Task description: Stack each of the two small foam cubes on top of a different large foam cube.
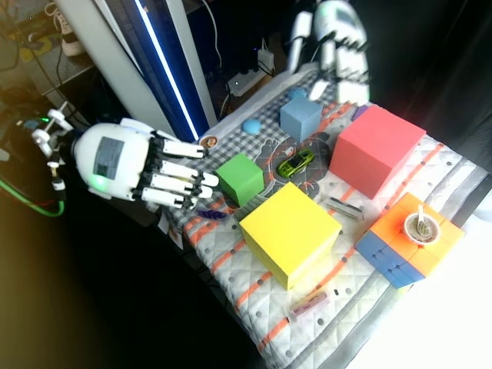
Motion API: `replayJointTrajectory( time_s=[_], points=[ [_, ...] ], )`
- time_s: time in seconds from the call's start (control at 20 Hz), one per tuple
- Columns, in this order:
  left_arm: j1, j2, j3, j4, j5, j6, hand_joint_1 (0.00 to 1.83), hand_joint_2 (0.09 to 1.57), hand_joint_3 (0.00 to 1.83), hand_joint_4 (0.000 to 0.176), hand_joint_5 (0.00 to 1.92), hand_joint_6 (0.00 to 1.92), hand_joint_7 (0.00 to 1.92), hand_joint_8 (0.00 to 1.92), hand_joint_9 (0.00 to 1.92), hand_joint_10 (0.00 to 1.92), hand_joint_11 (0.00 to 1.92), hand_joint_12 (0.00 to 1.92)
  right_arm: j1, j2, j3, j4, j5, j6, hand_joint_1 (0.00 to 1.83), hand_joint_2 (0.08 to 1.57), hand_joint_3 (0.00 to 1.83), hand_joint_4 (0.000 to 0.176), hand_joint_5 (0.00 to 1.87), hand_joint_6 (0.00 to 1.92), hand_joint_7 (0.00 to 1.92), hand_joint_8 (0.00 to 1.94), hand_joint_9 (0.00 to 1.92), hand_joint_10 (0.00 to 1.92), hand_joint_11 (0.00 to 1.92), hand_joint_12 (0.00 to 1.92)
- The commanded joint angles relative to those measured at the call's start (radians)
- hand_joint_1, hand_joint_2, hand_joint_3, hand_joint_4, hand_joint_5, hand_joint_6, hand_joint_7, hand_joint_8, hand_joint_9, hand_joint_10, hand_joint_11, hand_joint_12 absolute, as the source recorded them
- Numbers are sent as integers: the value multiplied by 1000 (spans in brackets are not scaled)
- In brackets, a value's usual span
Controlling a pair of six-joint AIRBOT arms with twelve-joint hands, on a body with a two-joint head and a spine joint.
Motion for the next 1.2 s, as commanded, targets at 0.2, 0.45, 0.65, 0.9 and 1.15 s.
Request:
replayJointTrajectory(
  time_s=[0.2,0.45,0.65,0.9,1.15],
  points=[
    [6,48,-32,19,-205,-1,450,1208,0,73,186,100,250,1,0,706,0,1469,30,23,-6,6,151,2,344,1306,0,0,0,0,4,0,0,90,0,938],
    [15,67,-67,21,-192,-1,619,1079,0,103,96,24,149,4,0,355,0,1222,42,27,-18,-11,145,2,636,1196,1,0,0,0,0,0,0,3,0,165],
    [39,33,-56,9,-136,-3,527,1068,0,84,0,0,47,3,0,83,0,669,60,-11,-1,-10,85,2,594,1195,0,8,0,0,0,0,0,0,0,31],
    [71,-16,-20,-60,-63,-3,547,1055,2,79,0,0,0,0,0,0,0,155,138,-94,59,-10,-58,2,567,1131,11,0,0,0,0,0,49,50,0,1201],
    [91,-61,22,-129,-30,-1,668,1027,0,64,0,0,0,0,0,0,5,2,193,-159,107,-11,-154,2,572,1069,0,4,0,0,0,0,8,5,0,1324]
  ],
)
